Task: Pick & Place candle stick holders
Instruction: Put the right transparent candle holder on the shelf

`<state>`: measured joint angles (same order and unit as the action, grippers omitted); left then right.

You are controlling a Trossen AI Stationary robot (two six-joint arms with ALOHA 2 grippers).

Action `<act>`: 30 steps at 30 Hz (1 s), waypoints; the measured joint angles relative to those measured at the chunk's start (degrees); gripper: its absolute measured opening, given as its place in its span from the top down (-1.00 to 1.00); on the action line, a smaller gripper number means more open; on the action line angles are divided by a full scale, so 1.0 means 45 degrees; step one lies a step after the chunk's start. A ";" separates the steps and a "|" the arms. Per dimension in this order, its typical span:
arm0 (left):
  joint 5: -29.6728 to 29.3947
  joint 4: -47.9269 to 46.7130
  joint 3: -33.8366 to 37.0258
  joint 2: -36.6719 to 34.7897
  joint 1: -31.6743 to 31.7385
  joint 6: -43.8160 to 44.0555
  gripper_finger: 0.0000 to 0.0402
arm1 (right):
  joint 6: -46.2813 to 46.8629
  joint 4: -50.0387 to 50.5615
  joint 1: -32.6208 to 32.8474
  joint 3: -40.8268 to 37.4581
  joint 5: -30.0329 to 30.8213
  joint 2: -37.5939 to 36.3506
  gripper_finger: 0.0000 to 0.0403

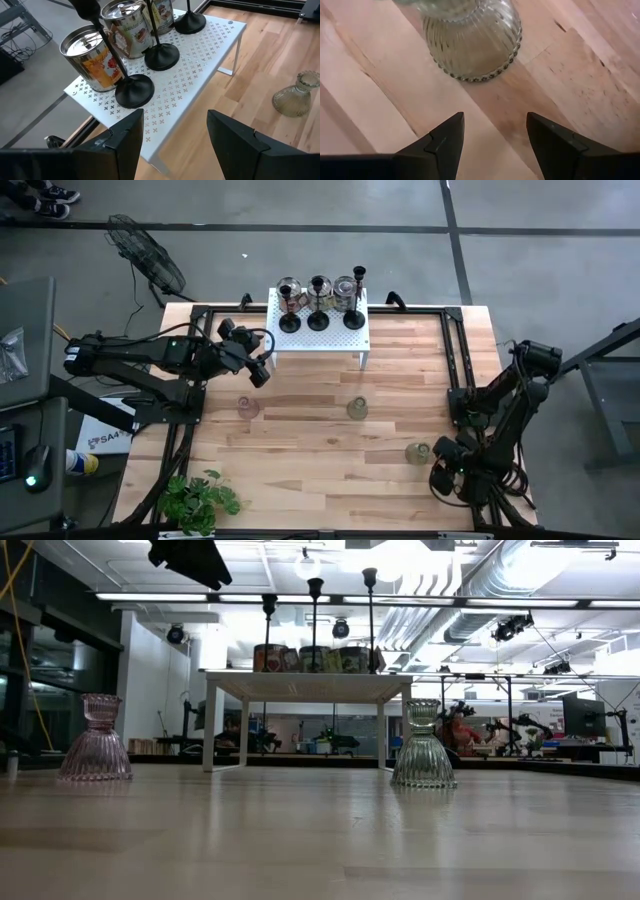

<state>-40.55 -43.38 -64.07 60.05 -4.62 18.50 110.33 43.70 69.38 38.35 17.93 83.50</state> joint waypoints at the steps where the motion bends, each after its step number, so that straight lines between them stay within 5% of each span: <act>1: 0.0034 0.0000 0.0000 0.0000 0.0000 0.0000 -0.05 | -0.0222 -0.0121 0.0000 0.0000 -0.0012 0.0051 -0.03; 9: 0.0174 0.0000 0.0000 0.0000 0.0000 0.0000 -0.05 | -0.0461 -0.0333 0.0000 0.0000 0.0163 0.0471 -0.40; 16: 0.0240 0.0000 0.0000 0.0000 0.0003 0.0000 -0.05 | -0.0580 -0.0150 -0.0010 0.0000 0.1977 0.1011 -0.75; 30: 0.0261 0.0000 0.0000 0.0000 0.0004 0.0092 -0.05 | -0.1032 -0.0245 -0.0355 0.0000 0.5167 0.0997 -0.73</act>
<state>-39.38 -43.38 -64.07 60.05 -4.60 18.92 105.69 42.60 67.79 38.35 41.18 87.99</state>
